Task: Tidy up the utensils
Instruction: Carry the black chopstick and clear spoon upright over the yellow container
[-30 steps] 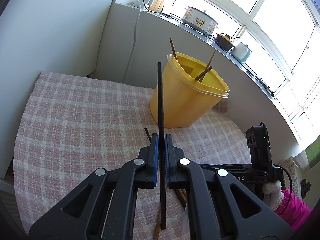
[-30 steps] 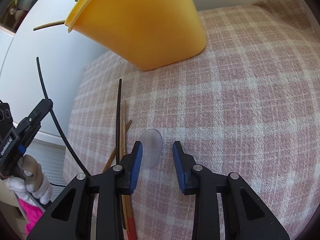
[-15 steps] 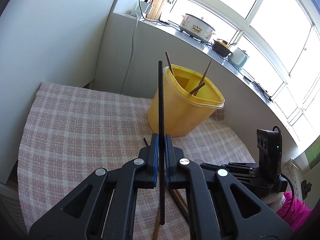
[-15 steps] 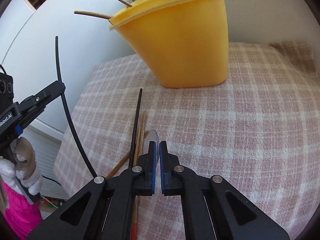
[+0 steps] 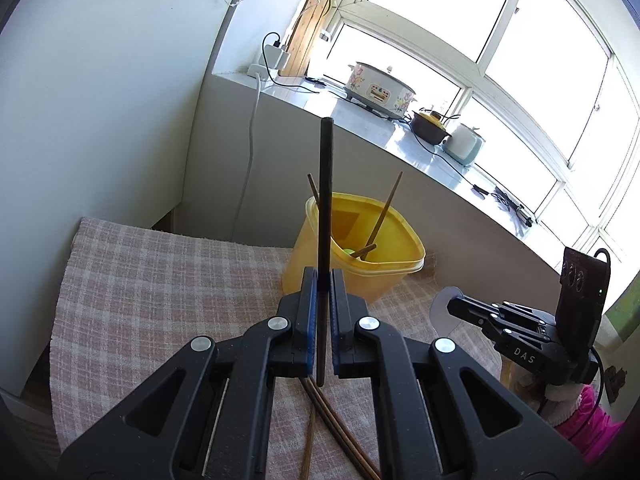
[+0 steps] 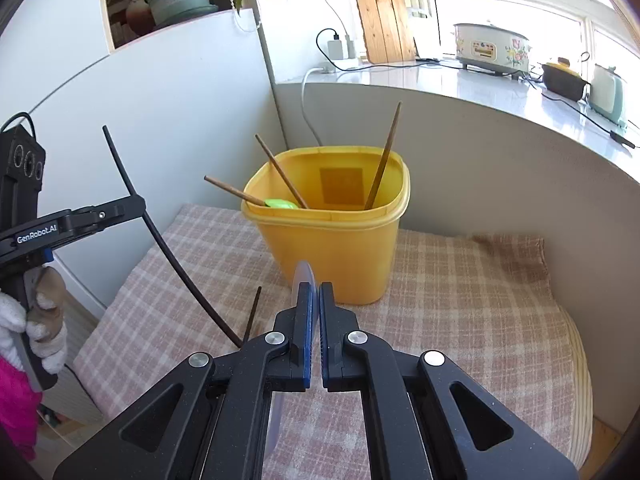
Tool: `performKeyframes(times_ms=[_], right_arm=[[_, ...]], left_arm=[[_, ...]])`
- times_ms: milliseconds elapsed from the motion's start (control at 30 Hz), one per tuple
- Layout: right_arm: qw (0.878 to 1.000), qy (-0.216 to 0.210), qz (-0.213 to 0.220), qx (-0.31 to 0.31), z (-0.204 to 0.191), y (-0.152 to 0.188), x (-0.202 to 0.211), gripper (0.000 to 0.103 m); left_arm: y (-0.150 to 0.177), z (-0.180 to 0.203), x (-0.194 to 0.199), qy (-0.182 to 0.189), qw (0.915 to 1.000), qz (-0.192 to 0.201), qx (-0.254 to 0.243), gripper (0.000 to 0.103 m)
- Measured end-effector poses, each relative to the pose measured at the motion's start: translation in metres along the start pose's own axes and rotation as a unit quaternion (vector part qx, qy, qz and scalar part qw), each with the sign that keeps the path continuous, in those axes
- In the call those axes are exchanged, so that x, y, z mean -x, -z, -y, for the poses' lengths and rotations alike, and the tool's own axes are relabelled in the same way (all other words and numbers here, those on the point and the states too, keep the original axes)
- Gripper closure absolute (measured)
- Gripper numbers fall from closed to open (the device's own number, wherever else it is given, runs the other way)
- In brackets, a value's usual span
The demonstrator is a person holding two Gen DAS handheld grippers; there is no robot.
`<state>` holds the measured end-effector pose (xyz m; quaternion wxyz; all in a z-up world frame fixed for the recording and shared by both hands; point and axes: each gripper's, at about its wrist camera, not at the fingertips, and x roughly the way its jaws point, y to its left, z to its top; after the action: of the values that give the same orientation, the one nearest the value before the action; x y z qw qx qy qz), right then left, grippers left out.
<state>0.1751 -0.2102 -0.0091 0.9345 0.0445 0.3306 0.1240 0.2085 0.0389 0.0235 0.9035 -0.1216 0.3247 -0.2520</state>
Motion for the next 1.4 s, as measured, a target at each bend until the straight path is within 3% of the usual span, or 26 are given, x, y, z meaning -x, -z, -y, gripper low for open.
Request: performKeyframes(times_ms=[433,800,1033,1400], right_arm=[[0.996,0.019,0.084,-0.003,0.015,-0.061,0.028,0.101],[0.991,0.034,0.127,-0.007,0.02,-0.101,0.025,0.101],[0.986,0.075,0.147,0.0,0.023,-0.123,0.007,0.101],[0.987,0.102,0.125,0.02,0.027,-0.123,-0.04,0.101]], left_arm=[[-0.064,0.032,0.024,0.037,0.997,0.066,-0.017,0.1],[-0.112,0.036,0.001,0.043,0.9938,0.102,0.004,0.1],[-0.118,0.039,-0.031,0.014,0.9954,0.094,-0.011,0.1],[-0.106,0.044,-0.077,-0.011,0.9973,0.06,-0.04,0.1]])
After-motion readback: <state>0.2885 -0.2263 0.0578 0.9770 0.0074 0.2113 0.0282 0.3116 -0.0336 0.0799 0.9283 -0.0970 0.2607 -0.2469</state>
